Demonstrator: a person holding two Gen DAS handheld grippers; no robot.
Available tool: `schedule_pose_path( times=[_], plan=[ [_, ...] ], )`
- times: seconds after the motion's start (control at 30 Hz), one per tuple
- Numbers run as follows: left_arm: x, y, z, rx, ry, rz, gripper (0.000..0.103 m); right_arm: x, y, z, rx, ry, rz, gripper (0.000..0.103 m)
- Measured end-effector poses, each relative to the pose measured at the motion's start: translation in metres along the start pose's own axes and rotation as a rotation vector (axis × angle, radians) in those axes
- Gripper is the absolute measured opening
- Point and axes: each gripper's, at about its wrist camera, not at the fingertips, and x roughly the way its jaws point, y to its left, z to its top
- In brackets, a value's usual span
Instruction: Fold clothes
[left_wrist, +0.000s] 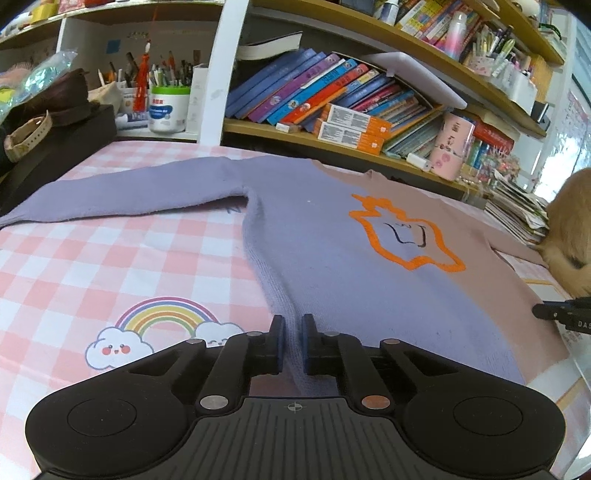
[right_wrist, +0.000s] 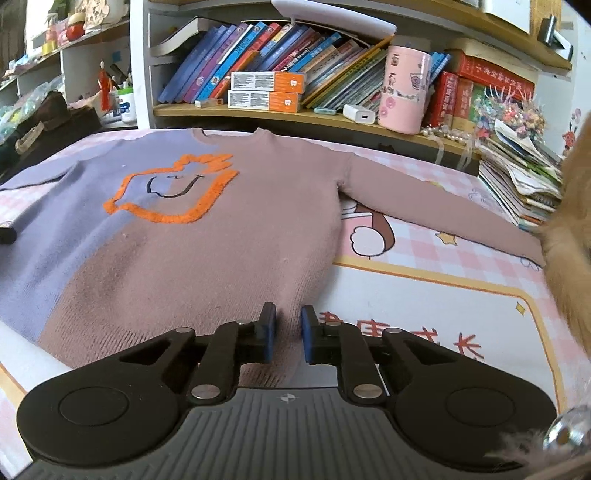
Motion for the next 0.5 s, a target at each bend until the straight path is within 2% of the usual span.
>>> schedule_pose_path(
  times=[0.1,0.2,0.23,0.3,0.43,0.5],
  plan=[
    [-0.006,0.002,0.001,0.002,-0.001,0.007,0.009,-0.004,-0.003,0.0,0.04,-0.009,0.016,0.017],
    [-0.013,0.003,0.002,0.007,-0.01,0.007,0.013,-0.009,-0.007,0.0,0.064,-0.02,0.018,0.038],
    [-0.014,0.005,0.002,-0.002,-0.009,0.009,0.014,-0.011,-0.007,0.0,0.067,-0.022,0.018,0.039],
    [-0.014,0.008,0.0,-0.019,-0.006,0.015,0.023,-0.01,-0.009,-0.001,0.075,-0.016,0.015,0.039],
    [-0.011,0.01,-0.003,-0.037,0.0,0.022,0.024,-0.006,-0.009,-0.004,0.093,0.002,0.027,0.038],
    [-0.011,0.007,-0.004,-0.02,0.0,0.024,0.024,-0.005,-0.007,-0.003,0.094,0.004,0.042,0.031]
  ],
)
